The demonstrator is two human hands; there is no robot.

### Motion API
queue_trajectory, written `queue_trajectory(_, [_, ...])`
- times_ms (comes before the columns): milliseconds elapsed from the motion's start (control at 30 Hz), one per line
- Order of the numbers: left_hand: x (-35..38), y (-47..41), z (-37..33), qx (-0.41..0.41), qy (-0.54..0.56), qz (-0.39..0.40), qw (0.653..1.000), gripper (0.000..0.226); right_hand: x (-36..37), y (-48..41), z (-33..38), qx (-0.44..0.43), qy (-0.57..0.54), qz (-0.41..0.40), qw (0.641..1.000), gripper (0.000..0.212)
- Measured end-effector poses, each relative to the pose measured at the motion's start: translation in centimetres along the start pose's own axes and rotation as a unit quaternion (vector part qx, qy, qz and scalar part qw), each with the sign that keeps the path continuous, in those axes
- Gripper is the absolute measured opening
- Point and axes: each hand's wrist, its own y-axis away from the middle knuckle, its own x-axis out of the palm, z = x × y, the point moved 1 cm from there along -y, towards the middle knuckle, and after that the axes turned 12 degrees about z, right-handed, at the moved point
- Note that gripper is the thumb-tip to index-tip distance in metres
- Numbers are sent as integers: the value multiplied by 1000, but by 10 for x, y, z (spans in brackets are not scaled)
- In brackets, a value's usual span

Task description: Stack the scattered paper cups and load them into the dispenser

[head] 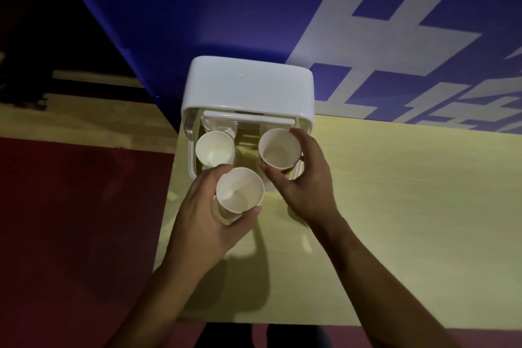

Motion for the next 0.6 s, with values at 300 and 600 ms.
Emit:
queue_trajectory(300, [-3,0,6,-5,19,-6,1000,73,19,3,-28,24,68,-19,997,72])
queue_trajectory(600, [-4,-13,-12,1,53,-43,998,81,1,17,-2,62,-33,-68,995,46])
